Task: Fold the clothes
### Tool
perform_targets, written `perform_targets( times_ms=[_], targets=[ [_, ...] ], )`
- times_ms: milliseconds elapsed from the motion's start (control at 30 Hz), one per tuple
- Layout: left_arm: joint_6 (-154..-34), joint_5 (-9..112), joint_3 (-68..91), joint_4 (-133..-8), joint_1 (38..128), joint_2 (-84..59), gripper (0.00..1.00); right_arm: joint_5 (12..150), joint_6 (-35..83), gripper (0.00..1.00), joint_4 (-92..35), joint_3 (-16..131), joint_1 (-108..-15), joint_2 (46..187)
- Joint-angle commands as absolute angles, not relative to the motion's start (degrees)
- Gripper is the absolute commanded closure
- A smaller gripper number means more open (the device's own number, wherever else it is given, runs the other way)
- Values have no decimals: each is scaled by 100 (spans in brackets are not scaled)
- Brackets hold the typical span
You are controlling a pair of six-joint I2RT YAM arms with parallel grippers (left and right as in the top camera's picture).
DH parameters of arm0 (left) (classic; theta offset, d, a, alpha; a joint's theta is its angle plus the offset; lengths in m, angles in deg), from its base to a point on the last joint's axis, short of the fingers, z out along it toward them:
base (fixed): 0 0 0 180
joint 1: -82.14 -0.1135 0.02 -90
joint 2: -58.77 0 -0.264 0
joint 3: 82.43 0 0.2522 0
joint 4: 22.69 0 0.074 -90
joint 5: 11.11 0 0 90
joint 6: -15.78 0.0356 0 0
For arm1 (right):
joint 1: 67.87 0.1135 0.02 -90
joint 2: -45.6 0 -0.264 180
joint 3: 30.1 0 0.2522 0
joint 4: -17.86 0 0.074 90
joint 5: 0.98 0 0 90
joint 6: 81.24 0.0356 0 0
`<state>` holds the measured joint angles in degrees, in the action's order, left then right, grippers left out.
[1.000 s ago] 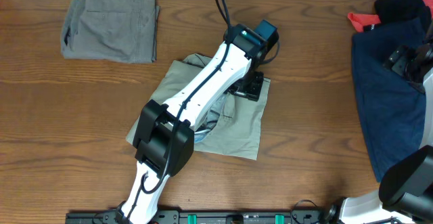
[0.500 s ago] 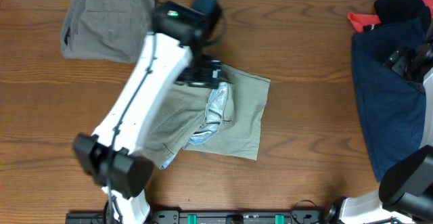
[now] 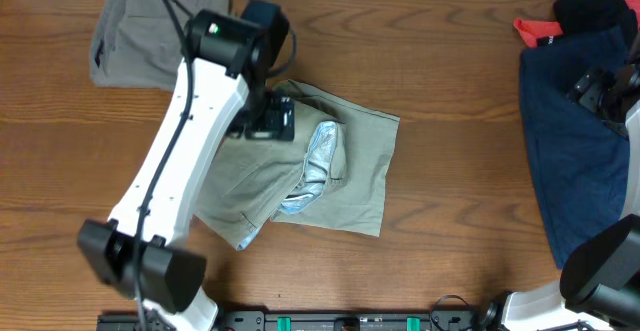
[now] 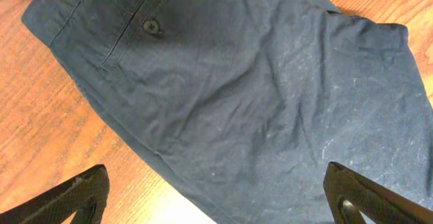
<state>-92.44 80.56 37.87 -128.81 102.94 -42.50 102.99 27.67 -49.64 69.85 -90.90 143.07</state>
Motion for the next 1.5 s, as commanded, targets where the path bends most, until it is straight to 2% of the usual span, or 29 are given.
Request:
perform_targets(
  times_ms=[0,233,433,533,1000,1267,1400,1467],
  targets=[
    [-9388,8080,3181,-13325,10326,-3717,2,10380,2844,1,-4966,7055,-9149,14346],
    [-9554,7722,1573,-12700,10691,-3313,2,10380,2844,1,-4966,7055,-9149,14346],
    [-9554,7411,292,-11106,11087,-3380,2,10378,2844,1,-4966,7055,-9149,14346],
    [-9552,7418,102,-10667,11111,-3405,2,10380,2844,1,-4966,7055,-9149,14346],
    [-9469,7864,80,-10160,11109,-3662,0,10380,2844,1,-4966,7055,-9149,14346],
    [-9464,8393,80,-10092,11109,-3962,24,10378,2844,1,-4966,7055,-9149,14346],
    [-9462,8430,82,-10040,11109,-3971,40,10378,2844,1,-4966,7055,-9149,14346],
    [-9462,8456,82,-10033,11105,-3971,53,10378,2844,1,-4966,7055,-9149,14346]
  ],
)
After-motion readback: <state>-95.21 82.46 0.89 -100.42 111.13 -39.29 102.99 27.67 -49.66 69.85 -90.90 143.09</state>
